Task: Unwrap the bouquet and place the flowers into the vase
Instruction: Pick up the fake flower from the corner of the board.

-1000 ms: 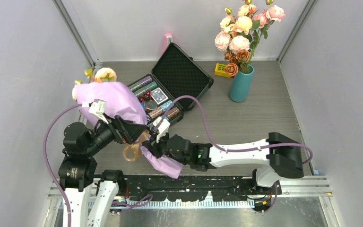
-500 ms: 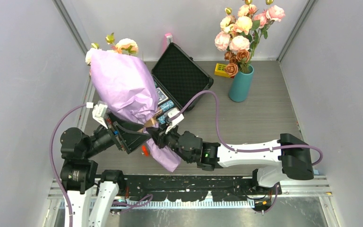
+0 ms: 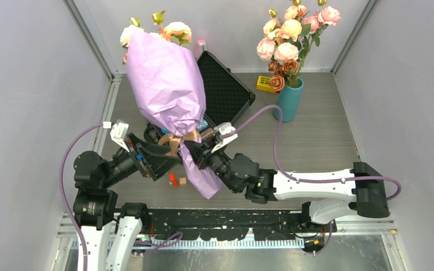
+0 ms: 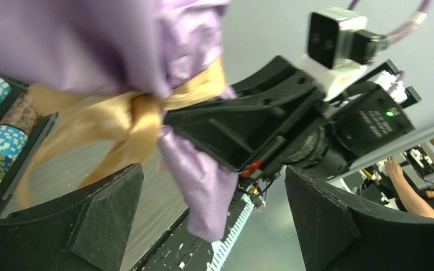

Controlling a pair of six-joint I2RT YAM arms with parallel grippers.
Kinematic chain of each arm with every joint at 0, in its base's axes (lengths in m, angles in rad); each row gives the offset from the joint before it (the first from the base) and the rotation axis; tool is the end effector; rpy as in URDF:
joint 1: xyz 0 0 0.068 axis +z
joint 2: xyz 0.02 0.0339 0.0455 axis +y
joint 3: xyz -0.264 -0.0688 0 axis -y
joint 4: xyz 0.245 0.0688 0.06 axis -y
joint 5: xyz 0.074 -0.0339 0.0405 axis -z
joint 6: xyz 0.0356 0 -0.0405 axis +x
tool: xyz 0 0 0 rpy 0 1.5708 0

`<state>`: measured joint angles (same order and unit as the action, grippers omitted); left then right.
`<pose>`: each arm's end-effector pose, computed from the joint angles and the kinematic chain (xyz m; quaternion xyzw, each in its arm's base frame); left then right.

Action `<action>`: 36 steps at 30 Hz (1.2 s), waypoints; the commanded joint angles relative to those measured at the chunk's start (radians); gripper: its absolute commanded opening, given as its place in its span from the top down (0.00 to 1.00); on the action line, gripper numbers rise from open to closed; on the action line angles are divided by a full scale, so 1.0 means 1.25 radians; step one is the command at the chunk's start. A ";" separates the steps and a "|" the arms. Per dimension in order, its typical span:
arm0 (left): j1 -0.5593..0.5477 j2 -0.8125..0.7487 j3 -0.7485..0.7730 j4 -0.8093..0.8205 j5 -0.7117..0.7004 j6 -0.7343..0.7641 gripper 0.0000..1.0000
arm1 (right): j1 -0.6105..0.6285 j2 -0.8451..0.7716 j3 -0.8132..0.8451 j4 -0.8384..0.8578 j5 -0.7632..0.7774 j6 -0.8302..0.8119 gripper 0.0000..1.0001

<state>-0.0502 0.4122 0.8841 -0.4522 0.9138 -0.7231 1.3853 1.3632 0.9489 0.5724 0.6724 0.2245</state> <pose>0.0633 -0.0314 0.3860 0.0899 0.6971 -0.5277 0.4770 0.0798 0.3051 0.3442 -0.1261 0.6500 0.3692 0.6521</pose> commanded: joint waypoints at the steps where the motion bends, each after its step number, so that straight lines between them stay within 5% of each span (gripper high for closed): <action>1: 0.004 0.017 -0.029 -0.021 -0.052 -0.002 0.00 | 0.000 -0.065 -0.013 0.116 0.019 0.004 1.00; 10: 0.004 -0.008 0.007 -0.167 -0.145 0.203 0.00 | 0.000 -0.102 -0.027 0.116 -0.021 0.019 1.00; 19: 0.003 -0.027 0.042 -0.165 -0.160 0.230 0.00 | 0.000 -0.114 -0.038 0.115 -0.049 0.014 1.00; 24: 0.004 -0.020 0.000 -0.034 -0.135 0.136 0.00 | 0.000 -0.108 -0.036 0.112 -0.101 0.014 1.00; 29: 0.004 -0.007 -0.136 0.273 -0.047 -0.117 0.00 | 0.000 -0.096 -0.031 0.112 -0.164 0.025 1.00; 36: 0.003 -0.017 -0.161 0.336 -0.056 -0.166 0.00 | 0.000 -0.050 -0.008 0.111 -0.195 0.035 1.00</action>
<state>-0.0502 0.4118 0.6819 -0.2142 0.8135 -0.8341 1.3834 1.2797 0.8917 0.6098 0.4660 0.2462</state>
